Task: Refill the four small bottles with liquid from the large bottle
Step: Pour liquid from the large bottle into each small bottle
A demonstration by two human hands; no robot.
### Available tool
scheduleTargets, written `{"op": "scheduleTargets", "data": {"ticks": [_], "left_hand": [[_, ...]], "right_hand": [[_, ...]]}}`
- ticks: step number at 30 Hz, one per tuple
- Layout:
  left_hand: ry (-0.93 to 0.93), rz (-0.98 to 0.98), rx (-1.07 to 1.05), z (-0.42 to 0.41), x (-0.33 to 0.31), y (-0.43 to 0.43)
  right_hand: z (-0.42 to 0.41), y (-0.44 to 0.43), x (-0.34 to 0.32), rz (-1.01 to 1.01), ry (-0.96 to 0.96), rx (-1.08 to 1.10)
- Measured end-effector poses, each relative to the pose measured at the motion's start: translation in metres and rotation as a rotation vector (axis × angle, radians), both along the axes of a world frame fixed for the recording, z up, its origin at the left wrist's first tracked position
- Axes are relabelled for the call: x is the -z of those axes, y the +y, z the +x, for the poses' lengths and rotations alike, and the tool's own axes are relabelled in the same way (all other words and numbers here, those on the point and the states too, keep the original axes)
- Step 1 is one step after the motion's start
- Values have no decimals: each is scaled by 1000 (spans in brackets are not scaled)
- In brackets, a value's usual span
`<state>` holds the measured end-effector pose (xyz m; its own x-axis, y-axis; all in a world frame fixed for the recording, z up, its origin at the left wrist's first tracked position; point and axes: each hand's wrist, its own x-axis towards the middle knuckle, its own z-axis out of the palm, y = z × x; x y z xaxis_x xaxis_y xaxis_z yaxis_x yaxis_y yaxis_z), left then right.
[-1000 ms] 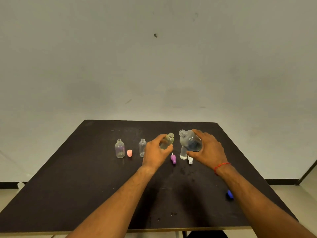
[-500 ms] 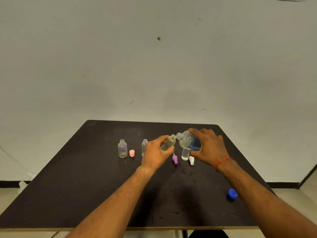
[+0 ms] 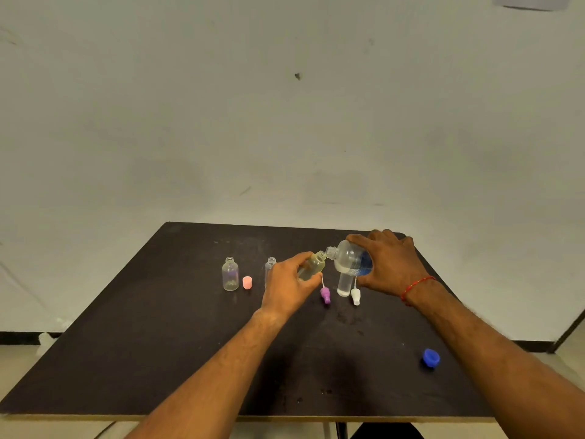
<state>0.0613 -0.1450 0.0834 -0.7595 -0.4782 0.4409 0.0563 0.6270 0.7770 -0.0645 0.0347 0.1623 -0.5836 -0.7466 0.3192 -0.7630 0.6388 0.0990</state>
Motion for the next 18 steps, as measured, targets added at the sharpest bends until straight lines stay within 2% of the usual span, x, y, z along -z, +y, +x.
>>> {"op": "scheduleTargets", "data": {"ticks": [18], "left_hand": [[8, 27, -9, 7, -3, 1]], "right_hand": [[6, -6, -18, 70, 47, -28]]}}
